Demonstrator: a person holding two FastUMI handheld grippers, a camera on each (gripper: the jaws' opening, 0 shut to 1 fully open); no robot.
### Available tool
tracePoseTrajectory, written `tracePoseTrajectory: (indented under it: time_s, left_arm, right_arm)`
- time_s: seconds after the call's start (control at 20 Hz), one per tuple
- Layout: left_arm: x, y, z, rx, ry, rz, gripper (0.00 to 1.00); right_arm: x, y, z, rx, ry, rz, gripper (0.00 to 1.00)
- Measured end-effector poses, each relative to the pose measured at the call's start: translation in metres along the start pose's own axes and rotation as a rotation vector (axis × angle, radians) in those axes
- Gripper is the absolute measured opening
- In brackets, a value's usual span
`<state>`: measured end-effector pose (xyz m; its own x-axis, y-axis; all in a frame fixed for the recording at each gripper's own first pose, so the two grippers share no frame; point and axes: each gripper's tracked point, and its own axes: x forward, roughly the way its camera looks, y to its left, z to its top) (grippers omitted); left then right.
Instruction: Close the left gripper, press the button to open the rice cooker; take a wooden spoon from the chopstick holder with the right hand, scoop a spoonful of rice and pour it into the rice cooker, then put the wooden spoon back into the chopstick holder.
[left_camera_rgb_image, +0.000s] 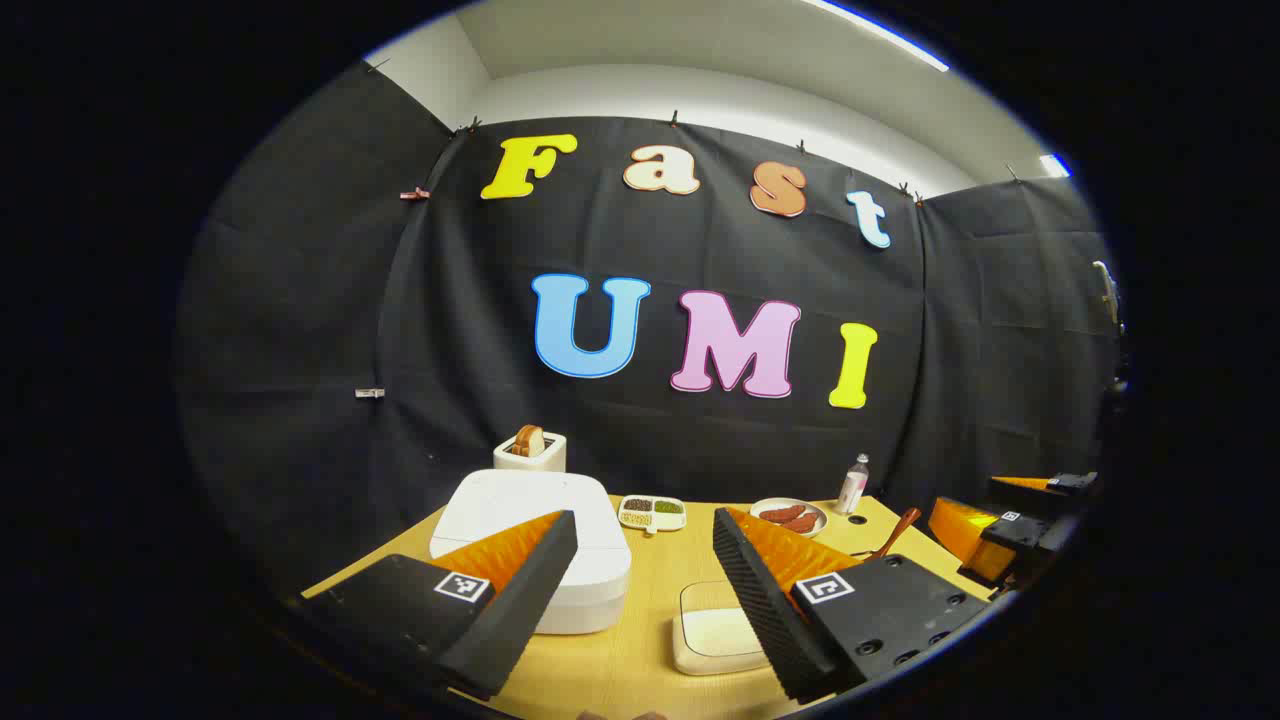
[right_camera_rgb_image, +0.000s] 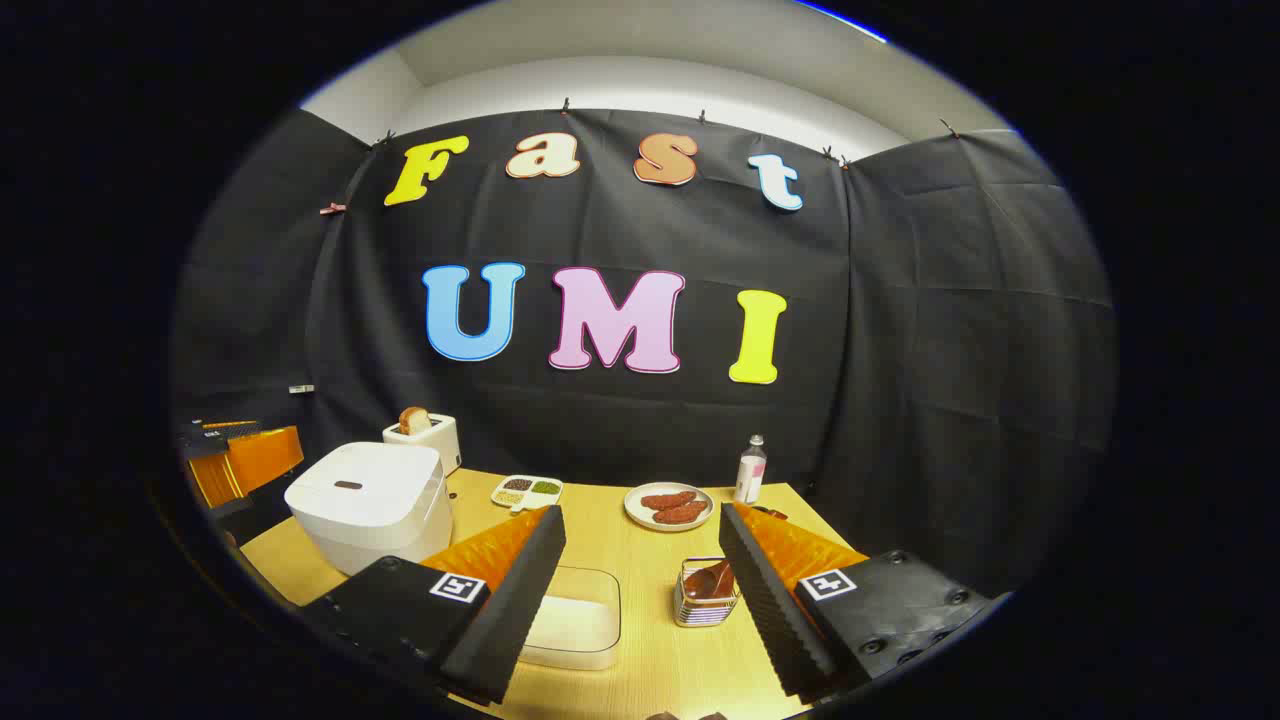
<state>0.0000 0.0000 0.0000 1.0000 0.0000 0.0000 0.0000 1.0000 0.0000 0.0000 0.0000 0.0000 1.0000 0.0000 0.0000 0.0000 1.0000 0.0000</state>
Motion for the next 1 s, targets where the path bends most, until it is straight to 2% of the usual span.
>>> tracePoseTrajectory:
  time_s: [0.2, 1.0]
  left_arm:
    - [-0.003, 0.009, -0.004, 0.021, 0.009, 0.031, 0.95]
    - [-0.003, 0.017, 0.003, 0.052, -0.012, 0.048, 0.95]
  right_arm:
    - [0.003, -0.004, -0.003, 0.009, 0.012, 0.000, 0.98]
    - [0.003, -0.019, 0.002, 0.027, 0.010, -0.017, 0.98]
